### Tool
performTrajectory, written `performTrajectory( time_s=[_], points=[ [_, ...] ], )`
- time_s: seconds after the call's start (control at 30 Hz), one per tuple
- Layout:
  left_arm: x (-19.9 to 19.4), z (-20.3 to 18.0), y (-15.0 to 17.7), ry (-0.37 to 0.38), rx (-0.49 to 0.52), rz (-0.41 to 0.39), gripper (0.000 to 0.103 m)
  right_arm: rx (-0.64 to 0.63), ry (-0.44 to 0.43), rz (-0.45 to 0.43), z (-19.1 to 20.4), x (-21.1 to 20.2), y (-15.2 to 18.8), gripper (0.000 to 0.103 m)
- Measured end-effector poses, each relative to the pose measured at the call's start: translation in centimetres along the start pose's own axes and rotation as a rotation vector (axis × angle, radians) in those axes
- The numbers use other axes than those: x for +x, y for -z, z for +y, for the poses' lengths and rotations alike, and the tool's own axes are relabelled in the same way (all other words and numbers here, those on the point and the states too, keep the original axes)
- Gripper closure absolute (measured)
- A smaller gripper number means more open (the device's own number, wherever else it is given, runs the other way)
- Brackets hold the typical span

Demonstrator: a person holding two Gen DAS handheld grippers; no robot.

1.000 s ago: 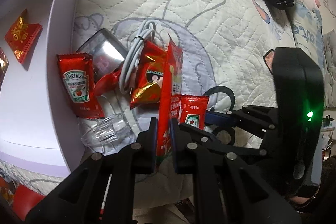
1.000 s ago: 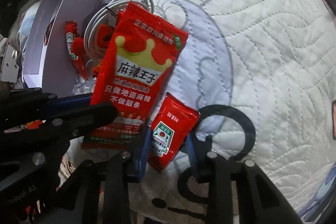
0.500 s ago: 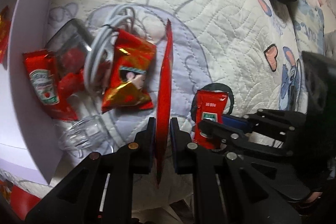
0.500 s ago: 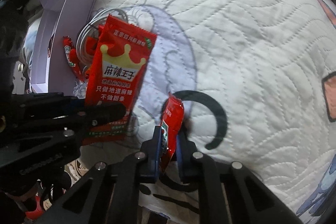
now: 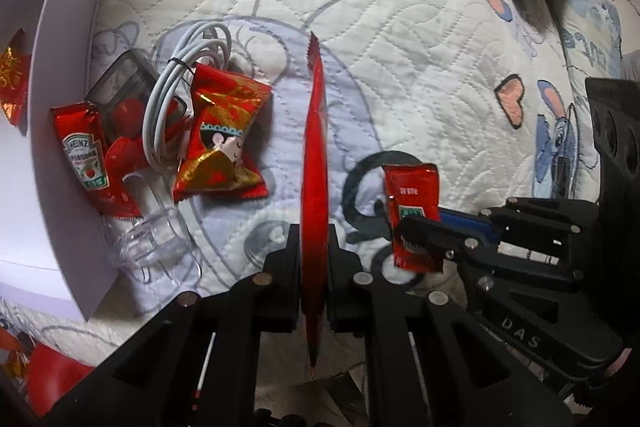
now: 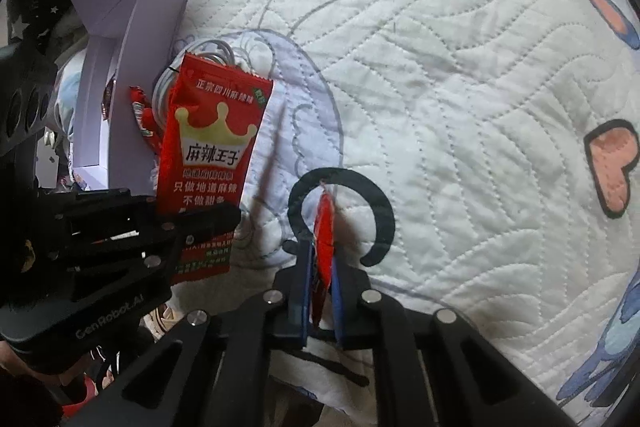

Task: Organize objects
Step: 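Grasp the long red spicy-strip packet with the left gripper while the right grasps a ketchup sachet, then carry both packets into the white box and open both grippers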

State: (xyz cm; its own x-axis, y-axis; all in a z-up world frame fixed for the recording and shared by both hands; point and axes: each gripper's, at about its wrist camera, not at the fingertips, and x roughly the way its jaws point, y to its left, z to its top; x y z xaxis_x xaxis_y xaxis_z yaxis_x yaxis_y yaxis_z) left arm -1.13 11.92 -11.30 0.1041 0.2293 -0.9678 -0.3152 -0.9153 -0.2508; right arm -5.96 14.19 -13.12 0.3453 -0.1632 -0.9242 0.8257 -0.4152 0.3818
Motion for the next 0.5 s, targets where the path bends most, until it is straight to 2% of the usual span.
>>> performTrajectory(
  time_s=[0.27, 0.33, 0.4, 0.5],
  points=[
    [-3.0, -0.6, 0.2, 0.008, -0.008, -0.027, 0.094, -0.015, -0.008, -0.012, -0.3, -2.7, -0.2, 0.098],
    [-3.6, -0.9, -0.2, 0.009, -0.011, -0.035, 0.094, -0.020, -0.008, -0.017, -0.2, -3.1, 1.2, 0.098],
    [-4.4, -0.6, 0.0, 0.009, -0.017, -0.042, 0.094, -0.022, -0.010, -0.016, -0.5, -3.8, 1.0, 0.098],
    [-5.3, -1.0, 0.1, 0.015, -0.029, -0.051, 0.094, -0.027, -0.018, -0.013, 1.4, -4.0, 0.6, 0.098]
  ],
)
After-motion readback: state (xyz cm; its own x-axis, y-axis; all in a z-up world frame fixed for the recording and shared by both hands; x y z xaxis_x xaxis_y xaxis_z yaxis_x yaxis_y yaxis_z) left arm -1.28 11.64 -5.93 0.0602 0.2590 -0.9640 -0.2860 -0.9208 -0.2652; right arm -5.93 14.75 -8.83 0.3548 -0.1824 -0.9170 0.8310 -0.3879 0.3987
